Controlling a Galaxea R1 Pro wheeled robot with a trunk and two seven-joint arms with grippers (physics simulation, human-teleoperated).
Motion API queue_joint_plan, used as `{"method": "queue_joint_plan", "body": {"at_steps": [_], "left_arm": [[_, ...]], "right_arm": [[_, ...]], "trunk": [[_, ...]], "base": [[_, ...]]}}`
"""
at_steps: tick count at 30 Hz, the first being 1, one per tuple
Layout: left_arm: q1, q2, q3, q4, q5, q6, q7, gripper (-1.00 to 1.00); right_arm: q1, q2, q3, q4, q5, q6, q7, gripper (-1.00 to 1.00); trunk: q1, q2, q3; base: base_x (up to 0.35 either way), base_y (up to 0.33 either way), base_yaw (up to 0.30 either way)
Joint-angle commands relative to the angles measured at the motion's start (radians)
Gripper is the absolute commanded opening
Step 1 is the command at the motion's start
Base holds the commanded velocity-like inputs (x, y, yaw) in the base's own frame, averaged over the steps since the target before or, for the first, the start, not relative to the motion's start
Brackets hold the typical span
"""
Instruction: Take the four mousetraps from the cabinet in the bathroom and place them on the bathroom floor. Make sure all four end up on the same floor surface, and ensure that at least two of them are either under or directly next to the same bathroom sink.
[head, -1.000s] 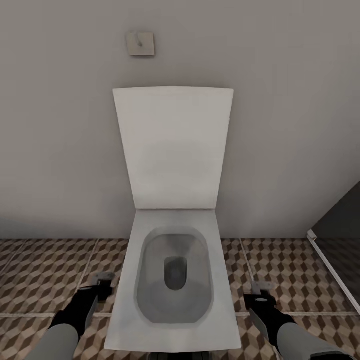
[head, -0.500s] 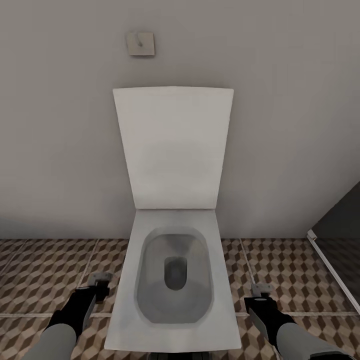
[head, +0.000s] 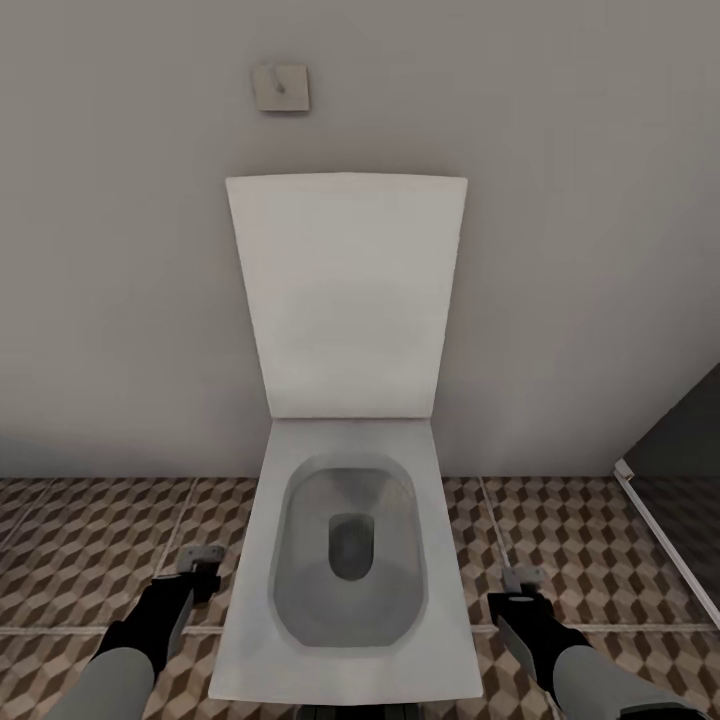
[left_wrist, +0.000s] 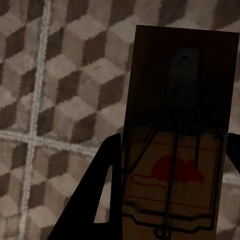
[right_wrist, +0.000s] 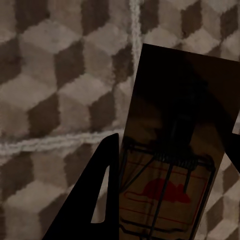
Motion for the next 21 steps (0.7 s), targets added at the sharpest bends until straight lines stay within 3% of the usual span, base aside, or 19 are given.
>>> {"method": "queue_joint_plan", "body": {"at_steps": [1,7,13,21], "left_arm": [[0.0,-0.001,0.002,0.0,-0.003,0.004,0.001,-1.0],[0.0,-0.002,0.003,0.007,0.0,0.004,0.003,-1.0],[0.0,-0.002,0.003,0.01,0.004,0.004,0.003,-1.0],[0.0,-0.002,0.003,0.01,0.0,0.004,0.002,-1.0]], "right_arm": [[0.0,-0.001,0.009,-0.002,-0.007,0.003,-0.004,-1.0],[0.0,-0.001,0.016,-0.002,-0.005,-0.034,0.024,-1.0],[0.0,-0.002,0.018,-0.002,-0.002,-0.037,0.101,-1.0],[0.0,-0.002,0.019,-0.001,-0.001,-0.034,0.122,-1.0]], "trunk": [[0.0,0.0,-0.001],[0.0,0.0,-0.001],[0.0,0.0,-0.001],[0.0,0.0,-0.001]], "base": [[0.0,0.0,0.0],[0.0,0.0,0.0],[0.0,0.0,0.0],[0.0,0.0,0.0]]}}
